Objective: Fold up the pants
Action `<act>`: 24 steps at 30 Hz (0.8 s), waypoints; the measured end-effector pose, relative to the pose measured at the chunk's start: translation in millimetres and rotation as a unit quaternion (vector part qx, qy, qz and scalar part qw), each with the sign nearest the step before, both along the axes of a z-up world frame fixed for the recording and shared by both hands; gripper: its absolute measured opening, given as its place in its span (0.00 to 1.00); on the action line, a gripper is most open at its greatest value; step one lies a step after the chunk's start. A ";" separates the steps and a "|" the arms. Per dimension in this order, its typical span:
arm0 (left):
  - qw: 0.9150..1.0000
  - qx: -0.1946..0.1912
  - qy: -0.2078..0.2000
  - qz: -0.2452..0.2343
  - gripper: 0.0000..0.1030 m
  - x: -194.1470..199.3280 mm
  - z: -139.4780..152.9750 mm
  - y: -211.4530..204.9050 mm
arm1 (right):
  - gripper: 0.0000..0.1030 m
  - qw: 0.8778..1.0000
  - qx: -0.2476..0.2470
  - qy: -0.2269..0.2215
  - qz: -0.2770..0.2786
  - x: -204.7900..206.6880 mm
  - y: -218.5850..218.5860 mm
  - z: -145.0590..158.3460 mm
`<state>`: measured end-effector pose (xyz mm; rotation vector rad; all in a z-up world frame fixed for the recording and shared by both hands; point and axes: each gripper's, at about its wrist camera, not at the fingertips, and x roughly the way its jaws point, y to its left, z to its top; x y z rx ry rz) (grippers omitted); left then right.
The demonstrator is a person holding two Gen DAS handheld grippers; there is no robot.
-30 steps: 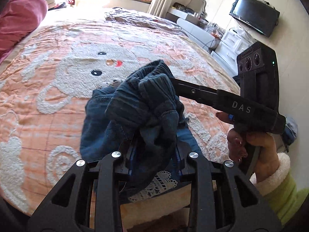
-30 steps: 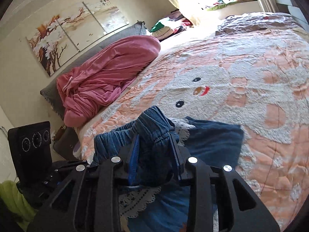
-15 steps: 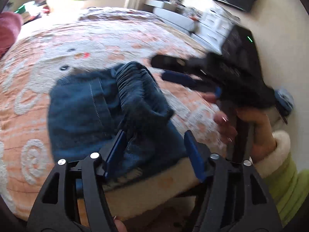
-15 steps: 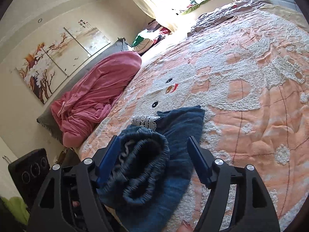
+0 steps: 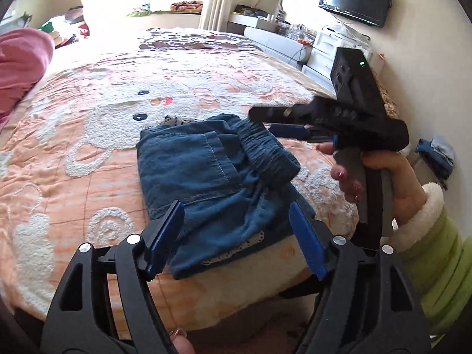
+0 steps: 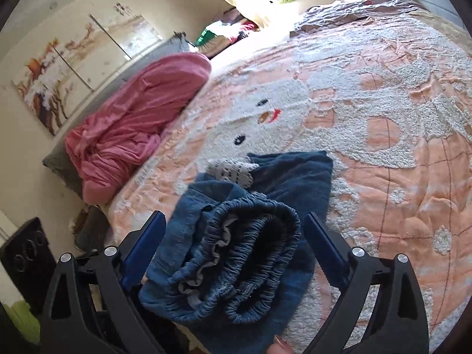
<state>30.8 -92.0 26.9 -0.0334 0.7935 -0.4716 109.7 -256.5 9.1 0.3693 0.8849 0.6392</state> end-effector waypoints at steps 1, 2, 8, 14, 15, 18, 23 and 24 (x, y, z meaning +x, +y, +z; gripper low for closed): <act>1.000 0.001 -0.002 -0.002 0.64 0.4 -0.7 -1.7 | 0.81 1.000 -0.023 0.006 0.004 1.6 7.8 -3.2; 1.000 0.003 -0.005 -0.006 0.64 0.5 -1.3 -4.3 | 0.68 0.999 -0.035 0.007 0.012 1.6 14.5 -6.0; 1.000 0.007 0.007 0.001 0.64 2.5 -8.6 -0.6 | 0.38 0.998 0.057 0.009 0.036 2.6 24.1 -1.0; 0.999 0.028 0.022 0.011 0.64 14.7 -20.3 -3.5 | 0.38 0.997 0.066 0.032 -0.018 16.7 -9.5 -24.7; 0.999 0.034 0.031 0.009 0.64 16.1 -26.6 -5.9 | 0.38 0.997 0.062 0.038 -0.026 16.0 -16.0 -31.4; 0.998 0.043 0.042 0.002 0.64 15.4 -36.6 -10.2 | 0.45 0.996 0.071 0.050 -0.037 12.7 -28.2 -45.4; 0.997 0.056 0.046 0.006 0.64 13.0 -43.5 -9.1 | 0.52 0.999 0.021 0.015 -0.032 4.8 -16.2 -37.3; 0.997 0.055 0.047 0.010 0.64 12.2 -42.1 -7.8 | 0.55 0.999 0.013 0.010 -0.033 3.8 -13.5 -35.7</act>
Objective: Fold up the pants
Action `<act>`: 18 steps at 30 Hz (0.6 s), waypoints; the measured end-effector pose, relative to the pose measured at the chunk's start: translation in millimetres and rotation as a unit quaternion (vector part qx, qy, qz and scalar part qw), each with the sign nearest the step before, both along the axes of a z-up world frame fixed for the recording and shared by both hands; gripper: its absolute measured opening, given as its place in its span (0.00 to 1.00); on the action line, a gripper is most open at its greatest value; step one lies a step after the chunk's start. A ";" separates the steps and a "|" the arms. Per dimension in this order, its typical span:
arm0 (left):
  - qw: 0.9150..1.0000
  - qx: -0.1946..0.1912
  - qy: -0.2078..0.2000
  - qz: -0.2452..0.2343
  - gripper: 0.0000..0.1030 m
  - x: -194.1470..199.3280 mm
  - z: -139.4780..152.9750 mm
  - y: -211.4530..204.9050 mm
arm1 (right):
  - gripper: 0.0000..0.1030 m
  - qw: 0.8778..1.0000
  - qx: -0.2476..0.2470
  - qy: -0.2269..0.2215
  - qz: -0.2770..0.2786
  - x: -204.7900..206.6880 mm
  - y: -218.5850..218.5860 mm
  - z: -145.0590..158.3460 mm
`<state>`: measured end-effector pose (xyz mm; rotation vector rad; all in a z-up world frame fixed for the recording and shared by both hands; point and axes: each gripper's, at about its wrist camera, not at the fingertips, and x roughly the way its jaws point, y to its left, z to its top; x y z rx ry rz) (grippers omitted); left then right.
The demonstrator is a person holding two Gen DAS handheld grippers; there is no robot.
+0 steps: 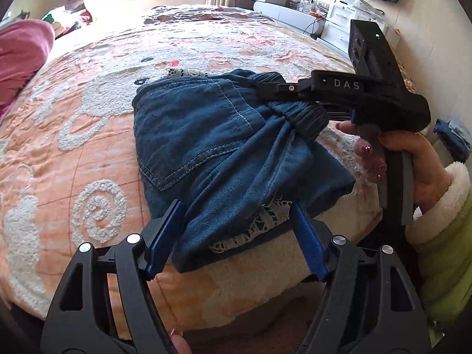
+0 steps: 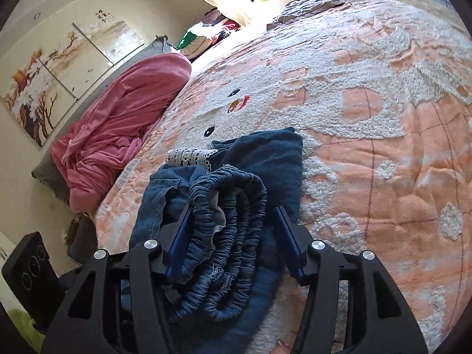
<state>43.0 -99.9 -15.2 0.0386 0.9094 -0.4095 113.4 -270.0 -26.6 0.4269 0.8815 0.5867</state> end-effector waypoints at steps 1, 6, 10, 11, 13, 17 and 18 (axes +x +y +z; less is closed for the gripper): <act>1.000 -0.003 0.000 0.003 0.64 -0.7 2.0 1.5 | 0.60 1.000 -0.005 -0.004 -0.002 -2.6 0.6 3.7; 1.000 -0.012 -0.013 0.011 0.64 -4.7 13.6 7.0 | 0.70 0.999 -0.017 -0.042 -0.014 -25.5 -4.4 25.9; 0.999 -0.018 -0.021 0.019 0.64 -8.7 22.1 11.5 | 0.71 0.996 -0.039 -0.072 -0.021 -45.6 -3.4 45.1; 0.999 -0.019 -0.023 0.020 0.64 -8.8 23.4 12.7 | 0.71 0.995 -0.044 -0.081 -0.021 -50.3 -2.1 51.0; 0.999 -0.019 -0.025 0.024 0.64 -10.4 26.4 14.8 | 0.71 0.994 -0.053 -0.097 -0.022 -57.7 1.5 59.5; 0.999 -0.022 -0.032 0.030 0.64 -13.7 34.4 18.9 | 0.71 0.991 -0.068 -0.115 -0.013 -66.7 11.8 69.0; 0.999 -0.022 -0.034 0.033 0.64 -14.4 36.1 20.2 | 0.71 0.991 -0.070 -0.116 -0.009 -67.4 13.6 69.9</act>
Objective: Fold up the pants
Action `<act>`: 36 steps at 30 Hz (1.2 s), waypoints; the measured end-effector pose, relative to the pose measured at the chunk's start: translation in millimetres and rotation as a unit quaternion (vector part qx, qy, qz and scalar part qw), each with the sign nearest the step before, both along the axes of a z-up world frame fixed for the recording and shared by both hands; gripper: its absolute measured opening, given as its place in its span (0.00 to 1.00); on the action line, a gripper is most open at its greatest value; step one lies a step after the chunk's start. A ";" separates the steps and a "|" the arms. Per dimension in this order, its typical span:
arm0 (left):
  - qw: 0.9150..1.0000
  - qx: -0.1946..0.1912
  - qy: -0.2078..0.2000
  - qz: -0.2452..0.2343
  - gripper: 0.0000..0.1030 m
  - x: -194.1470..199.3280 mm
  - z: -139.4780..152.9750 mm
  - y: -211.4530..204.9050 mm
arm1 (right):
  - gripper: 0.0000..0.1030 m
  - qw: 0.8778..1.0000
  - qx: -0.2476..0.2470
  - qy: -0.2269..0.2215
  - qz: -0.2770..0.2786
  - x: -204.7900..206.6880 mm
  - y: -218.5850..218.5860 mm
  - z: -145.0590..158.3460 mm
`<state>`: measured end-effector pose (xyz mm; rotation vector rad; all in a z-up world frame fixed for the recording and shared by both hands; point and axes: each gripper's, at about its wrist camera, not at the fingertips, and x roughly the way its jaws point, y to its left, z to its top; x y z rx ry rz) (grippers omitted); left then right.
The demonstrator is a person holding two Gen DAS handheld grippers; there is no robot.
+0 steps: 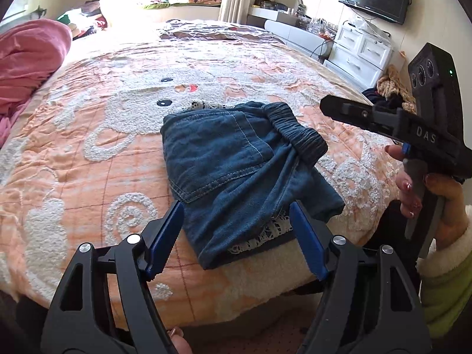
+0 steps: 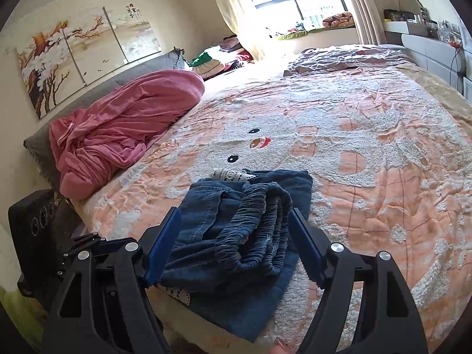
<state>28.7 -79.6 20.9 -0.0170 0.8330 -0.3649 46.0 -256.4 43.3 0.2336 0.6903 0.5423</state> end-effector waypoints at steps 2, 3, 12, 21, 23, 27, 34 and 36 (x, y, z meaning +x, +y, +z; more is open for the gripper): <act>1.000 0.000 -0.001 0.004 0.65 -0.7 2.7 2.2 | 0.70 1.000 -0.012 0.000 0.005 -2.1 5.9 -0.8; 1.000 0.000 -0.003 0.006 0.66 -1.4 3.8 3.4 | 0.68 1.000 -0.020 0.002 0.012 -2.5 9.7 -2.9; 1.000 0.000 -0.005 0.025 0.70 0.0 5.8 14.3 | 0.59 0.990 -0.119 0.068 0.022 -0.8 35.0 -55.7; 0.999 0.002 -0.001 0.040 0.76 7.4 1.7 22.5 | 0.71 0.998 -0.046 0.042 -0.002 -17.1 8.7 -31.2; 0.999 0.003 0.000 0.044 0.80 9.1 0.7 23.4 | 0.71 0.999 -0.041 0.029 -0.019 -20.0 0.6 -22.0; 0.999 0.001 -0.002 0.053 0.85 16.8 1.6 25.7 | 0.74 0.998 -0.036 0.017 -0.058 -16.8 -15.2 -12.0; 0.998 -0.004 0.012 0.056 0.90 47.7 -5.7 23.2 | 0.75 0.994 -0.033 0.065 -0.083 16.6 -33.6 -35.0; 0.998 -0.013 0.026 0.061 0.90 58.2 -13.1 24.7 | 0.75 0.994 -0.021 0.080 -0.074 27.6 -35.3 -44.6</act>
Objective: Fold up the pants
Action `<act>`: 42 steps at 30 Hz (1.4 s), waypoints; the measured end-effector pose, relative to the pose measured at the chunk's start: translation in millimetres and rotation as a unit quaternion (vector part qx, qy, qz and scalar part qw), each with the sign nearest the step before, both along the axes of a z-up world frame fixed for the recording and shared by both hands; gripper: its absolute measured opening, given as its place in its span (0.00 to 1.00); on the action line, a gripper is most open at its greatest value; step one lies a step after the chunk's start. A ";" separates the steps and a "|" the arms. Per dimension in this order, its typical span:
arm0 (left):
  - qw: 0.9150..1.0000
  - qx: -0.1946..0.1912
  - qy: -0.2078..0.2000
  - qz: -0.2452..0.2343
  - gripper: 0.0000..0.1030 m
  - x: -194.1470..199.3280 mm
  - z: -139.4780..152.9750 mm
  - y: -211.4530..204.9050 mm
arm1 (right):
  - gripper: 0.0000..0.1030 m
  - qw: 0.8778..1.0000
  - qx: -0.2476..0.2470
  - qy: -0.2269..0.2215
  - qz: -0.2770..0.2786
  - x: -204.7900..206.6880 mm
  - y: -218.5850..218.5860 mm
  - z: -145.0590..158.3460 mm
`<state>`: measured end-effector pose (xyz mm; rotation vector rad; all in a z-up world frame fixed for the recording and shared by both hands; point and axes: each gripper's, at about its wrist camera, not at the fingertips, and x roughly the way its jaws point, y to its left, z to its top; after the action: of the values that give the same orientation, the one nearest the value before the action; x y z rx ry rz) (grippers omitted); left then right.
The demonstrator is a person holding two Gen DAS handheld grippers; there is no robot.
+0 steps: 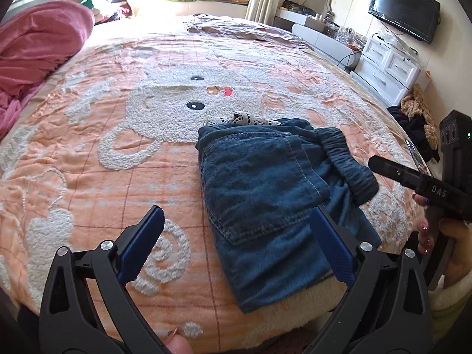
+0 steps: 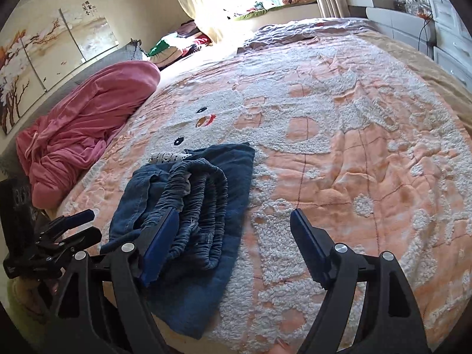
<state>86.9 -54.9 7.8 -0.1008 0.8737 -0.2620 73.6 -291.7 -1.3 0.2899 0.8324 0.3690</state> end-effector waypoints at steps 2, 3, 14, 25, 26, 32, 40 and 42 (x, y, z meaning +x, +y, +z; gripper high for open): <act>1.000 -0.016 0.016 0.003 0.90 8.0 -8.3 2.4 | 0.74 1.000 0.009 0.014 0.008 11.7 0.4 -9.3; 0.999 -0.024 0.024 0.004 0.90 11.4 -12.5 3.3 | 0.74 1.000 0.011 0.020 0.008 16.8 1.2 -12.5; 0.998 -0.036 0.048 -0.008 0.87 20.8 -36.3 -4.5 | 0.75 0.992 0.071 0.062 0.079 56.5 13.3 -41.6; 0.998 -0.036 0.047 -0.019 0.64 21.9 -38.0 -14.2 | 0.39 0.990 0.085 0.034 0.104 56.1 30.4 -41.2; 0.998 -0.038 0.048 -0.021 0.56 21.9 -37.5 -15.7 | 0.37 0.990 0.087 0.030 0.105 54.6 30.8 -40.1; 0.998 -0.038 0.033 -0.031 0.27 18.4 -26.7 -21.9 | 0.26 0.993 0.069 -0.010 0.098 43.5 36.8 -26.4; 0.998 -0.047 -0.011 -0.032 0.24 24.1 6.3 -7.6 | 0.25 0.991 0.072 -0.045 0.105 55.7 52.4 3.2; 0.998 -0.043 -0.022 -0.028 0.24 31.5 14.7 -2.7 | 0.25 0.991 0.070 -0.050 0.104 65.9 59.0 10.0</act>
<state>118.4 -57.6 22.5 -0.1509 0.8224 -0.3534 139.5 -232.7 8.7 0.3134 0.7414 0.6338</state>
